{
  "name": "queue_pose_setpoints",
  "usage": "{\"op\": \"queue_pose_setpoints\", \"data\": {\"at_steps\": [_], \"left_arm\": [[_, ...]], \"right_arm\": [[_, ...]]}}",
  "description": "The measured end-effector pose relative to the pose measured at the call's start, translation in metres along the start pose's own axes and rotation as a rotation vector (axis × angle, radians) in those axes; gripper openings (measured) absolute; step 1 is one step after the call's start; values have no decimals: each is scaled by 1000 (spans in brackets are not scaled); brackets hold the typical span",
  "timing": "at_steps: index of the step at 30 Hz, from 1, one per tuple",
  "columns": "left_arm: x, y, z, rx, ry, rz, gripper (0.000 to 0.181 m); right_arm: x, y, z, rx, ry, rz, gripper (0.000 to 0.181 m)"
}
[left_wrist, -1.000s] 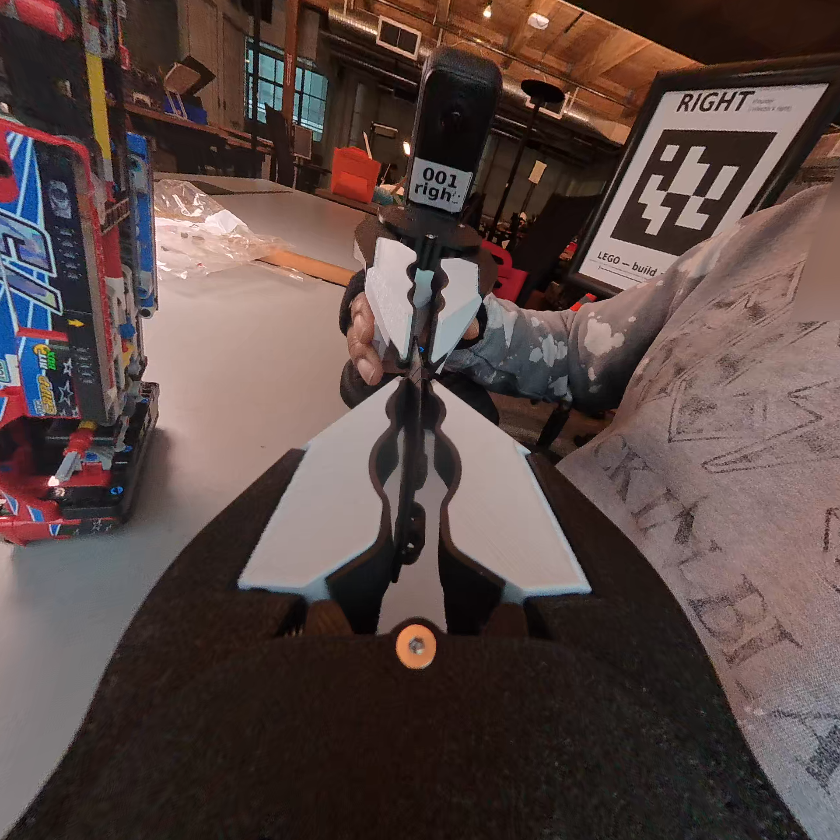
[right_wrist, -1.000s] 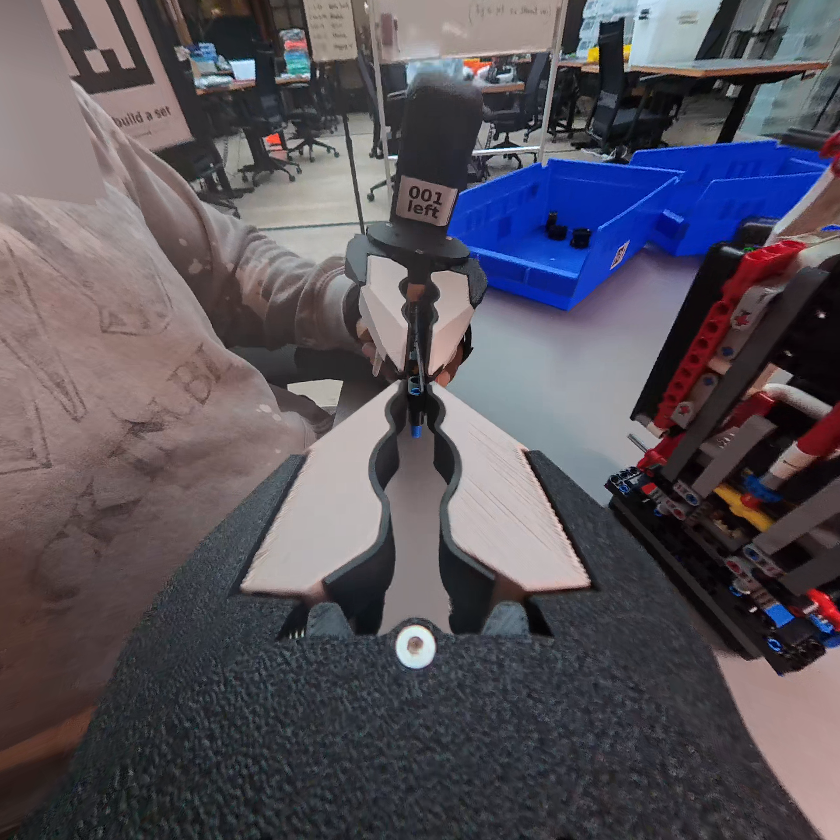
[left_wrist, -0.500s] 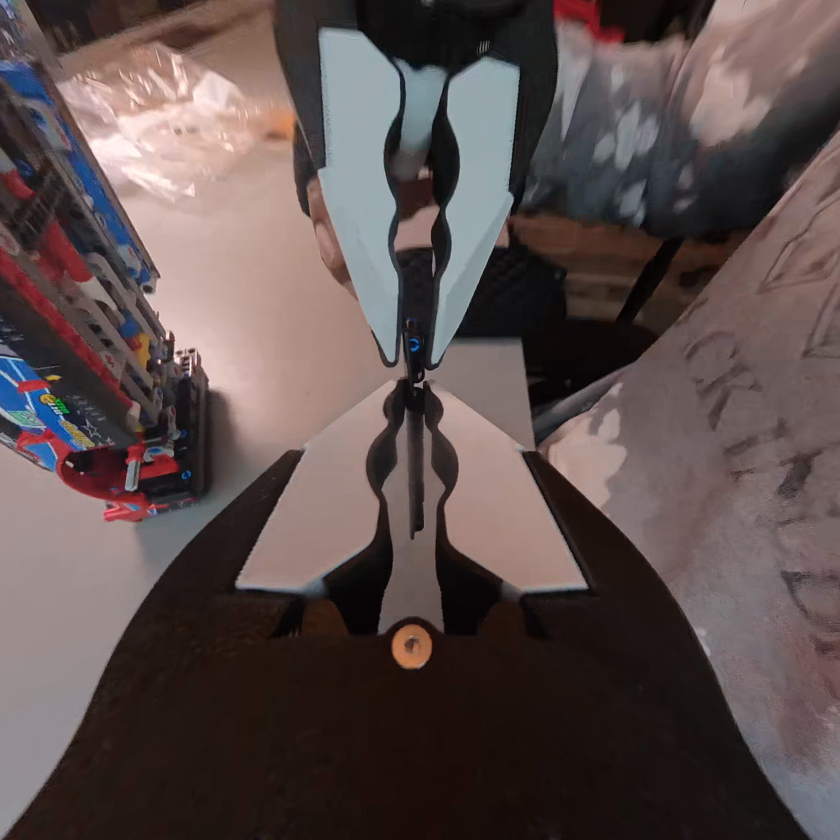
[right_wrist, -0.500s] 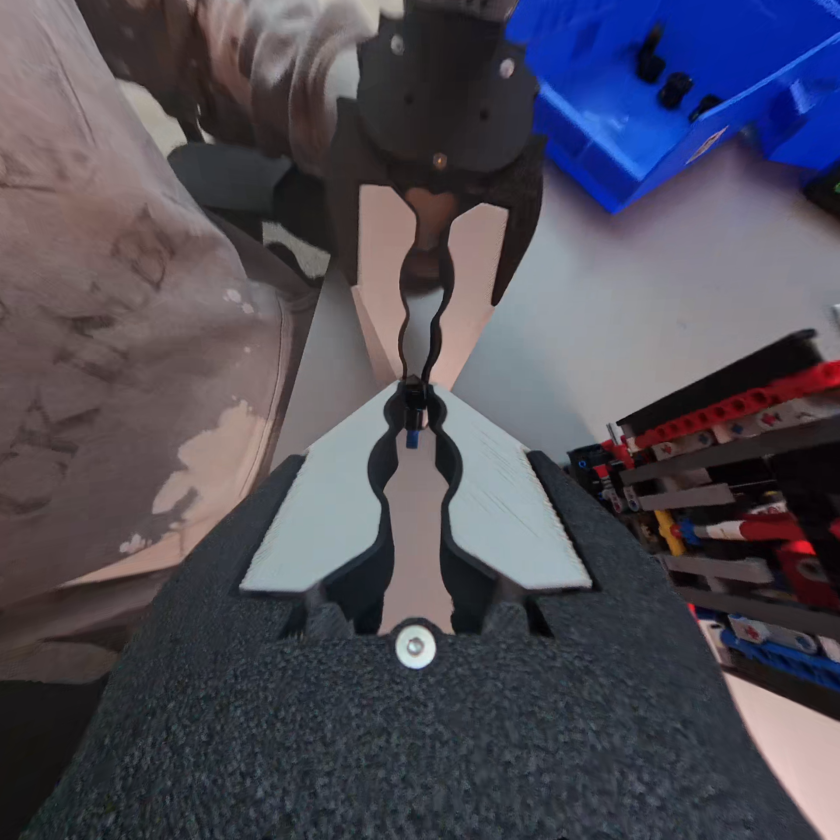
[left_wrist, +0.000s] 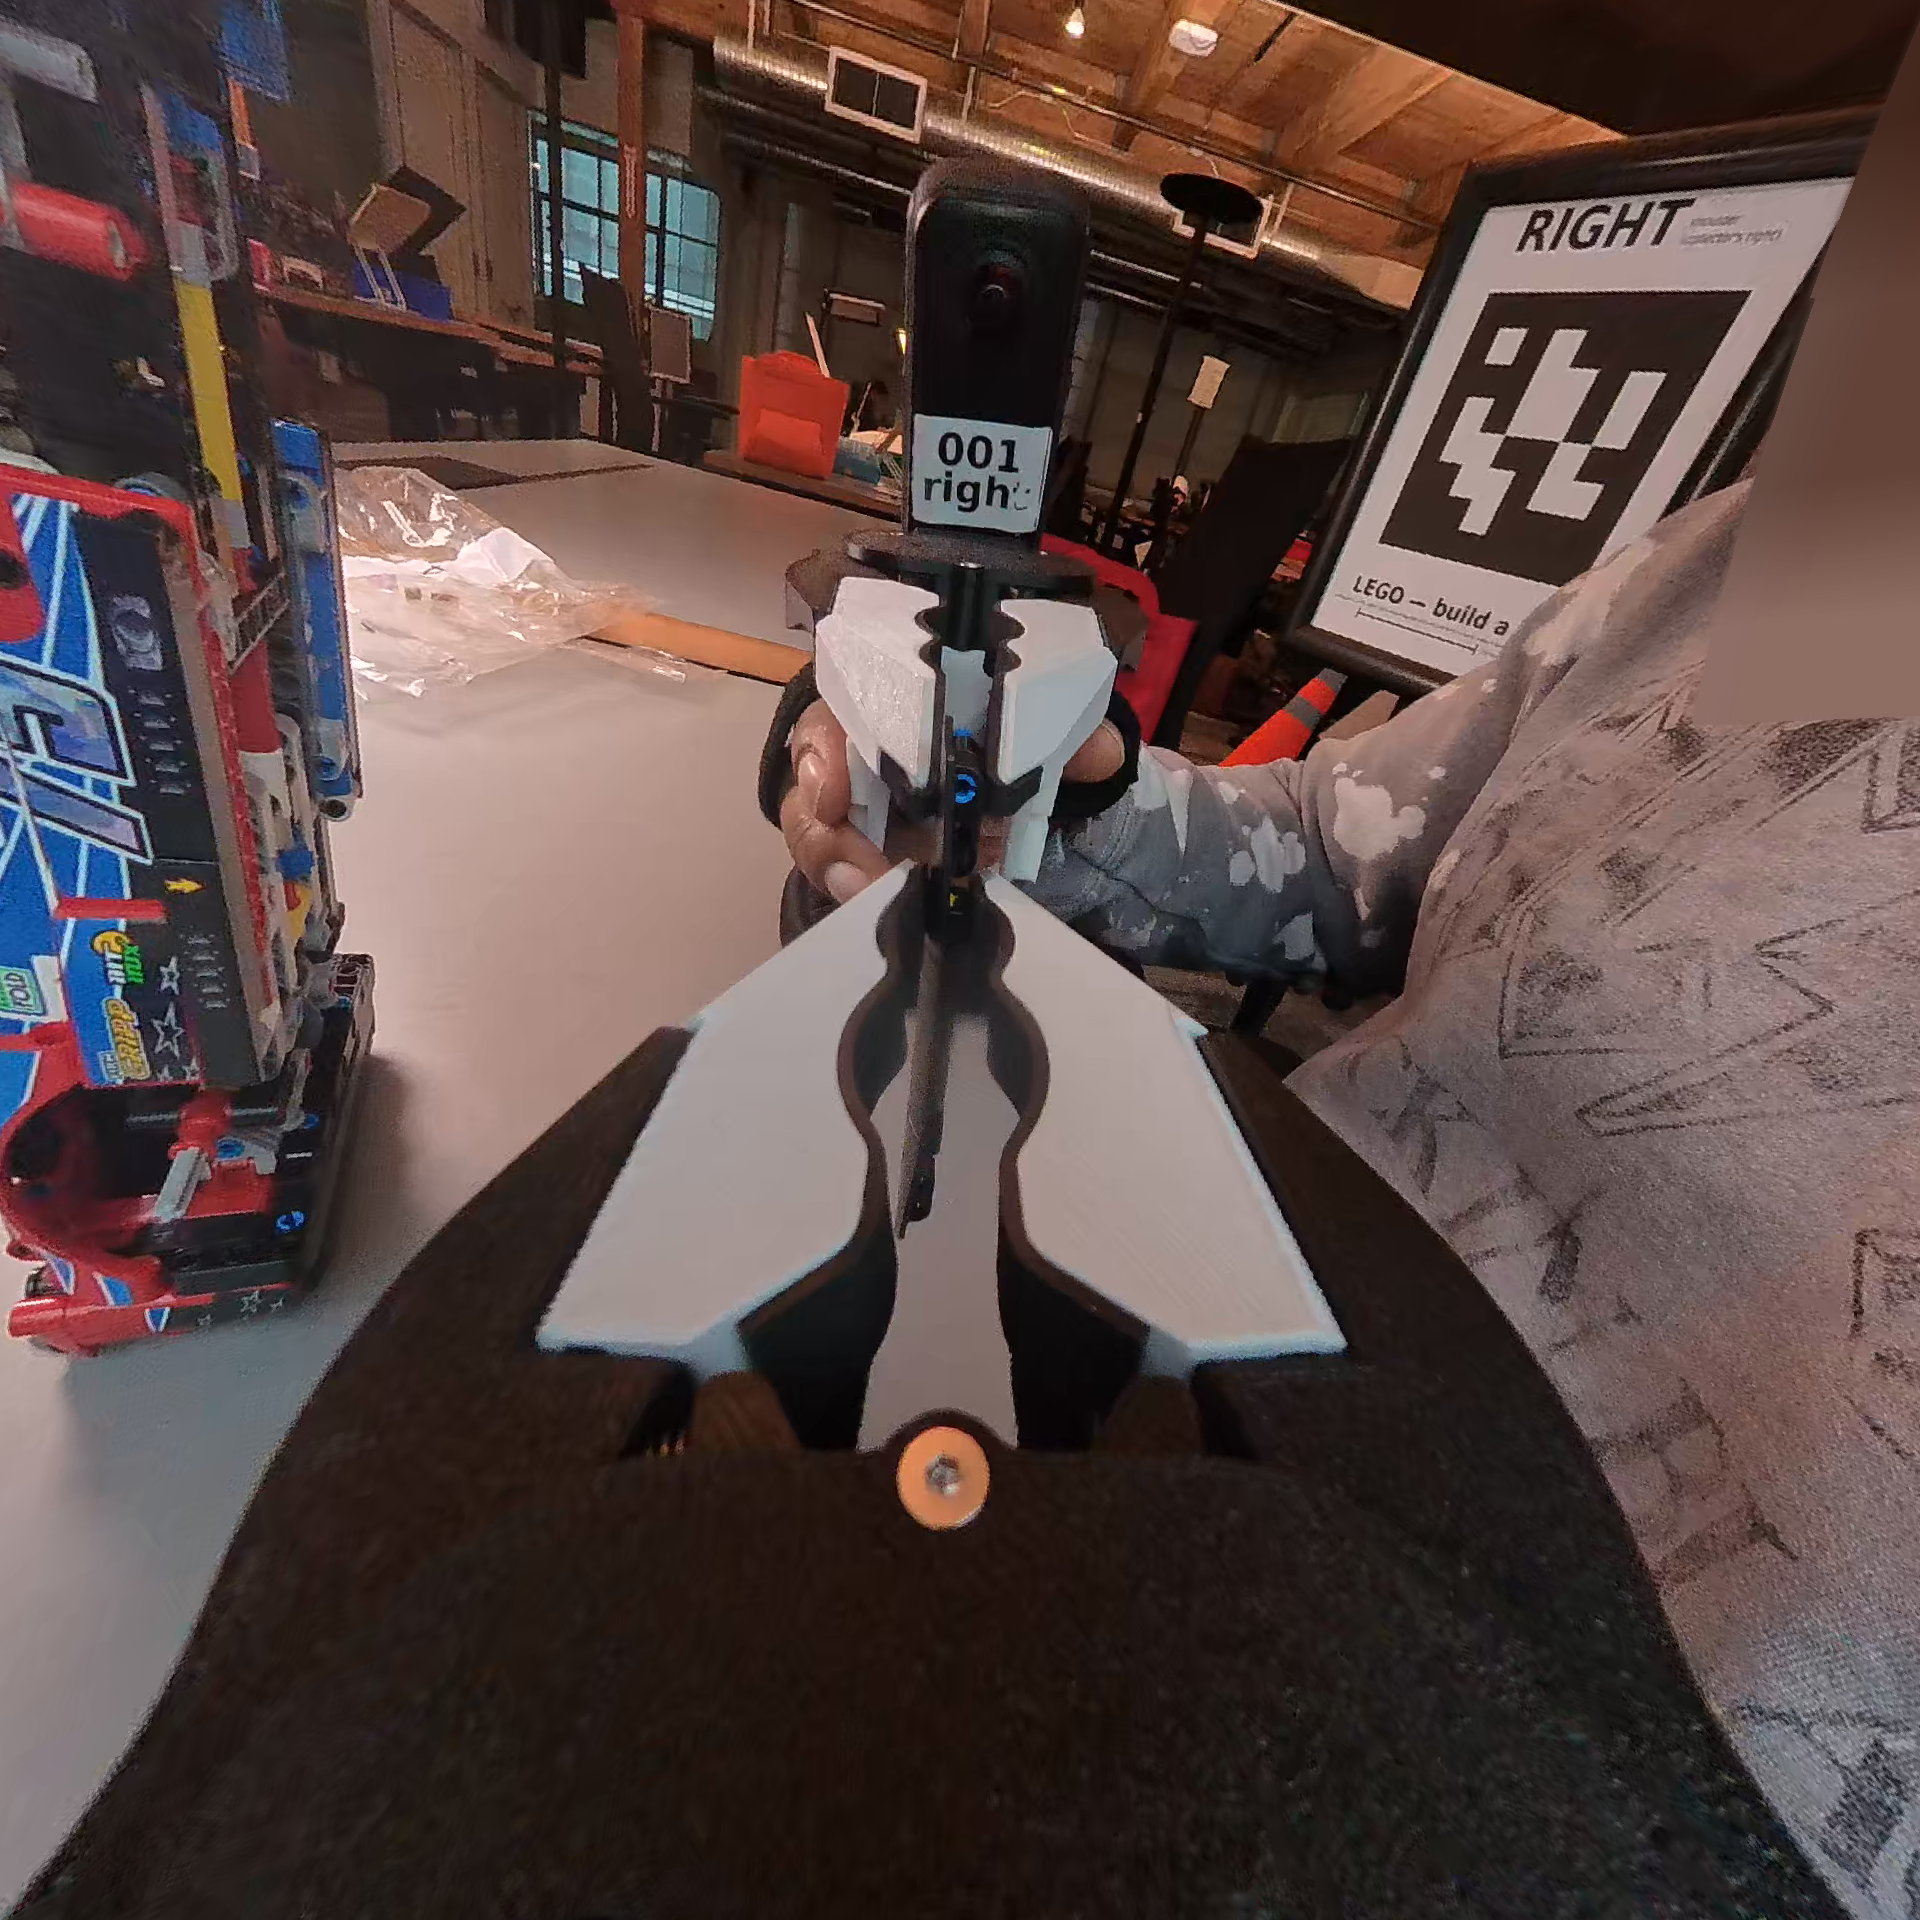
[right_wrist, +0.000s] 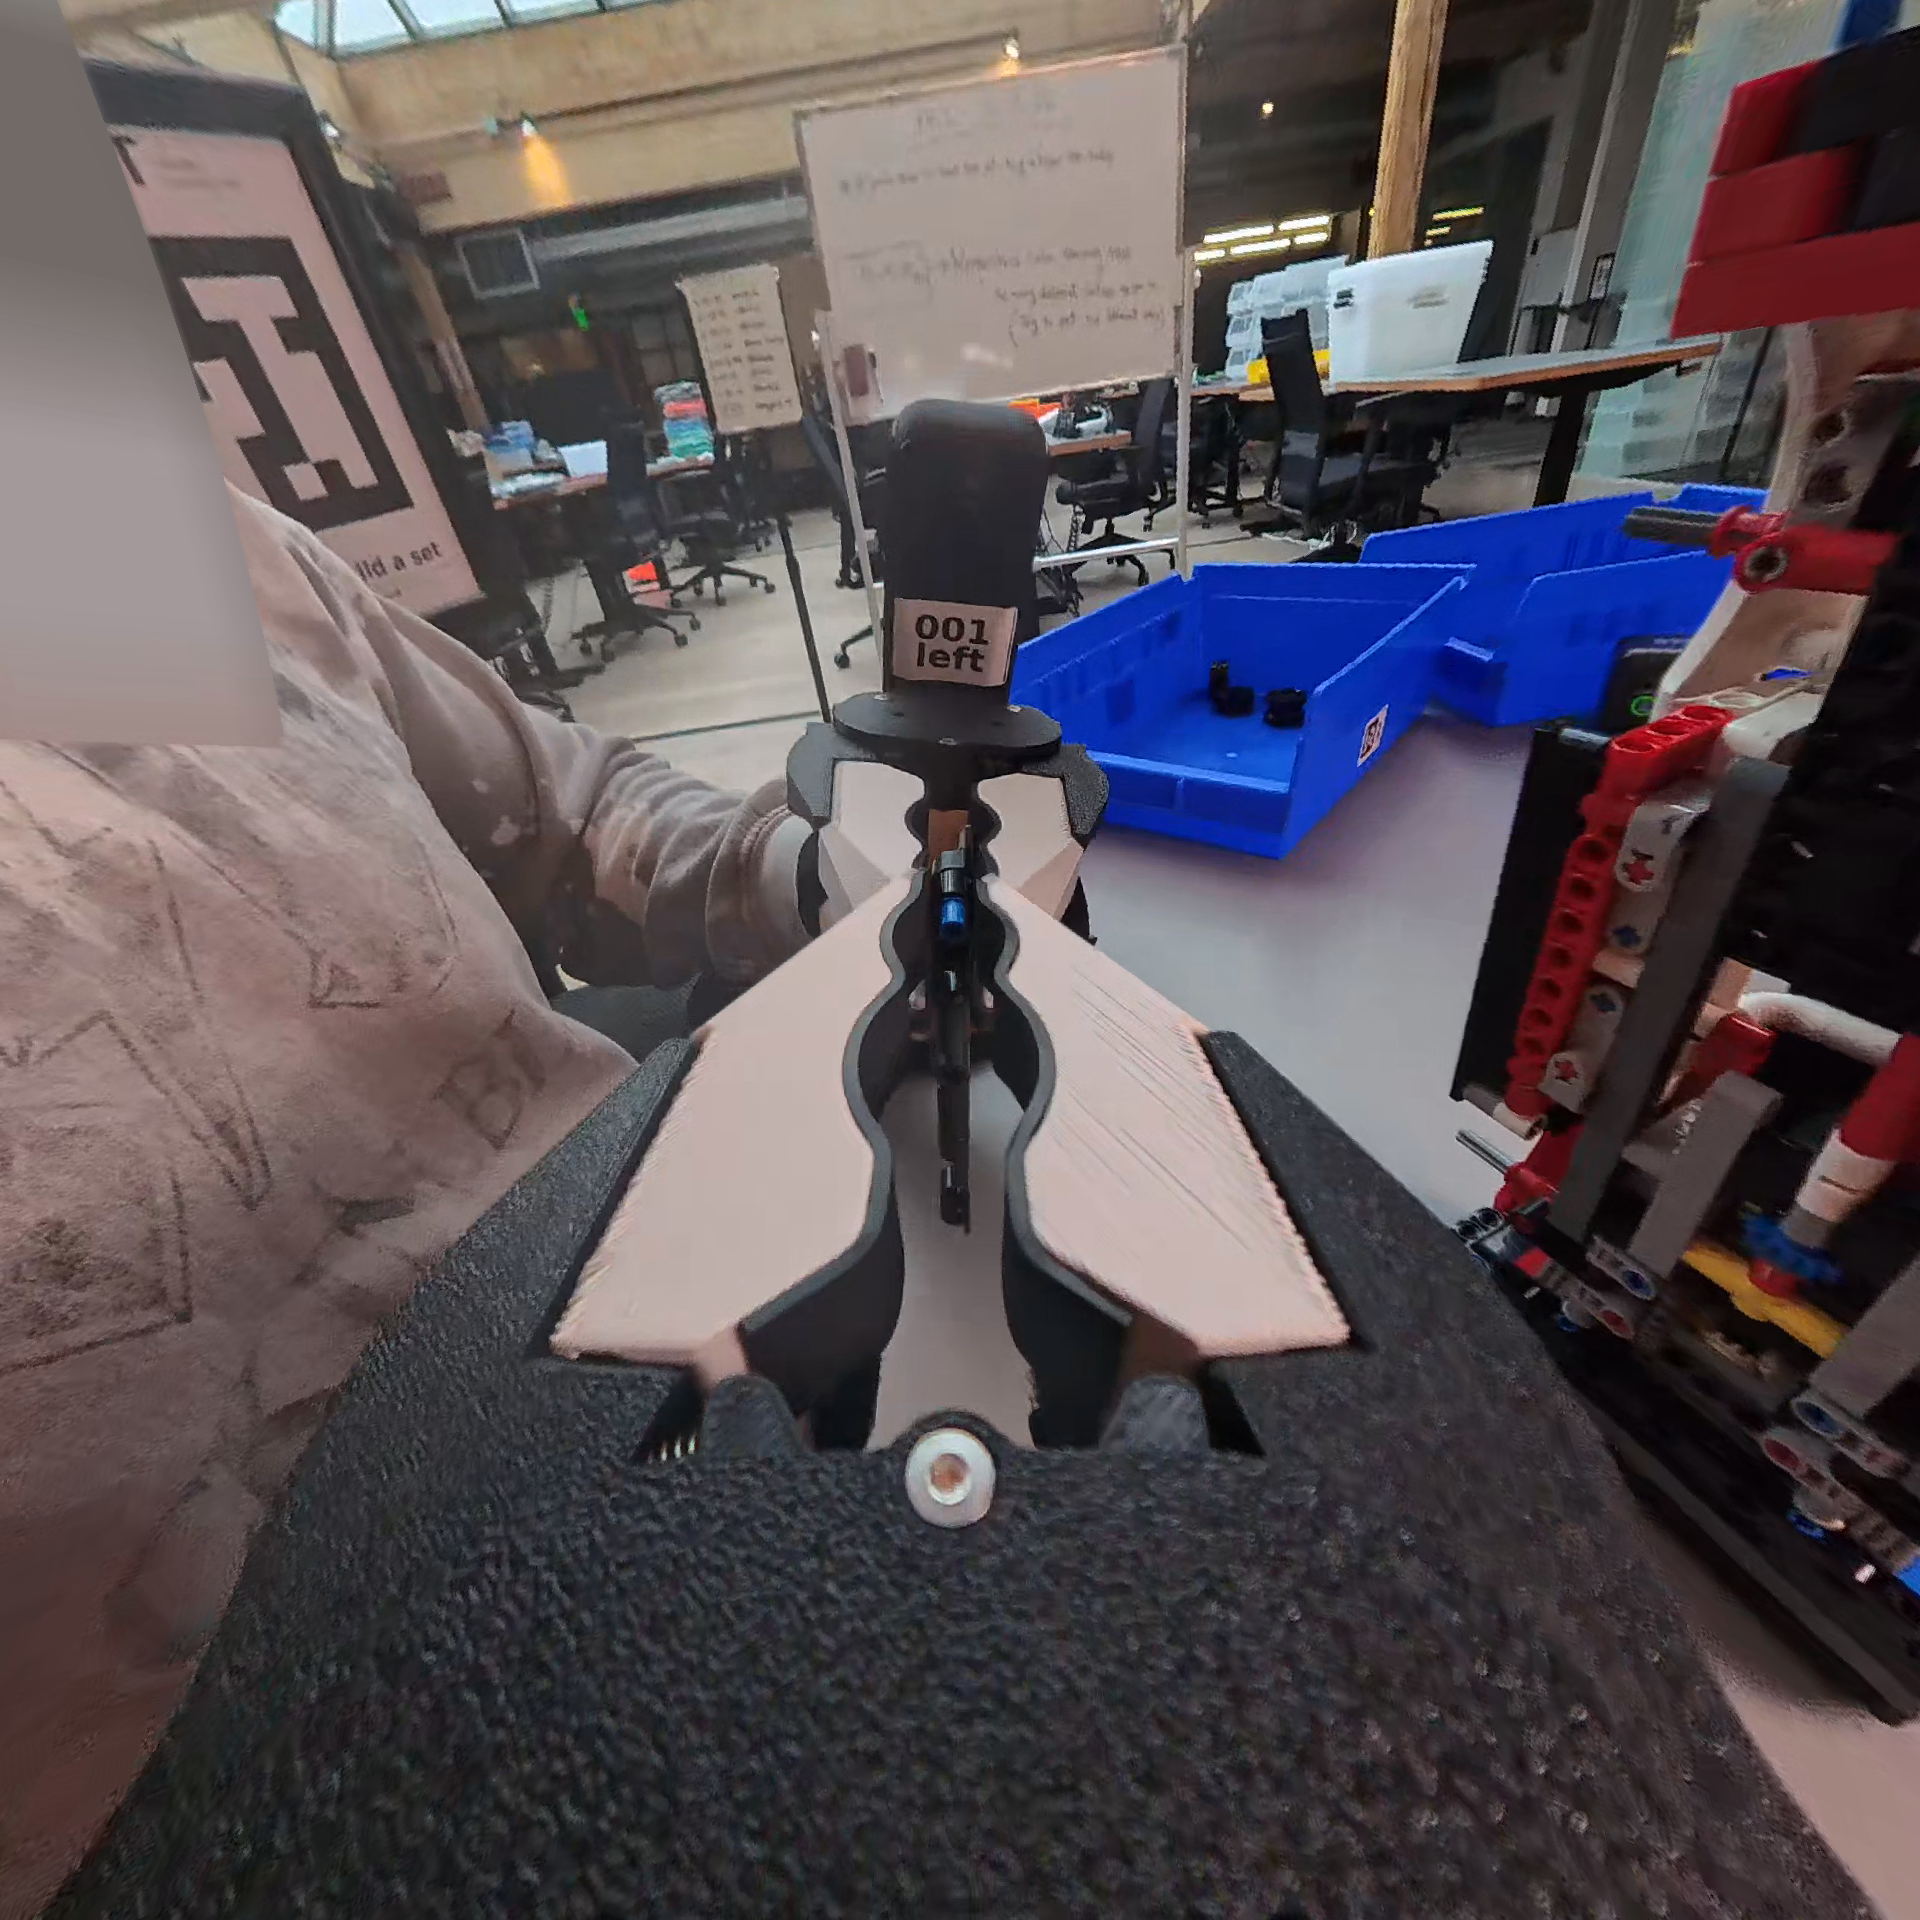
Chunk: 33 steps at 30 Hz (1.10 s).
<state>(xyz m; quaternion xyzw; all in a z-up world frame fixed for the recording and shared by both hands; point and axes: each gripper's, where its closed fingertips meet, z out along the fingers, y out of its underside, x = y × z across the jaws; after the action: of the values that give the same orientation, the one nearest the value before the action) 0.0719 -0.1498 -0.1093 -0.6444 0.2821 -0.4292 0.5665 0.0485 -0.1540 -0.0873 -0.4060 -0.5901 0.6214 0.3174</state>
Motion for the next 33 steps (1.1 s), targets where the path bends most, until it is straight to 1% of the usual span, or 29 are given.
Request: {"op": "queue_pose_setpoints", "data": {"at_steps": [2, 6, 9, 13, 14, 16, 19, 24, 25, 26, 27, 28, 29, 31, 33], "left_arm": [[1, 0, -4, -11, -3, -3, 7], [2, -9, -14, -11, -12, 8, 13], [5, -6, -12, -68, 0, 39, 6], [11, -6, -13, -65, 37, 44, 4], [11, -8, -14, -46, 38, 40, 0], [13, -10, -15, -2, 49, 28, 0], [13, -14, -16, 68, 20, 27, 0], [17, -27, -17, 182, -18, 17, 0], [18, -39, -25, 265, -9, -4, 0], [16, -58, -40, 361, -15, -47, 0], [13, -68, -52, 391, -61, -13, 0], [12, -68, -54, 359, -112, 57, 0], [10, -63, -51, 320, -135, 87, 0], [-1, -53, -49, 274, -146, 54, 0], [-14, -50, -52, 237, -165, 37, 0]], "right_arm": [[-1, 1, 0, -28, -13, 17, 7], [-2, 6, -3, -91, -20, 10, 6], [-5, 6, 1, -94, -48, 27, 6], [-11, 6, 1, -78, -97, 53, 6], [-12, 4, 1, -62, -97, 53, 6], [-15, 2, 0, -42, -112, 56, 6], [-14, -1, 1, -19, -86, 22, 7], [-17, -12, 0, 66, -92, 41, 6], [-18, -16, -3, 94, -95, 44, 6], [-10, -11, -9, 83, -59, 43, 6], [0, -7, -18, 94, -16, 53, 6], [-3, -7, -23, 129, -42, 94, 6], [-11, -7, -22, 141, -70, 100, 6], [-22, -6, -13, 96, -69, 25, 5], [-17, -8, -14, 82, -58, 6, 7]]}}
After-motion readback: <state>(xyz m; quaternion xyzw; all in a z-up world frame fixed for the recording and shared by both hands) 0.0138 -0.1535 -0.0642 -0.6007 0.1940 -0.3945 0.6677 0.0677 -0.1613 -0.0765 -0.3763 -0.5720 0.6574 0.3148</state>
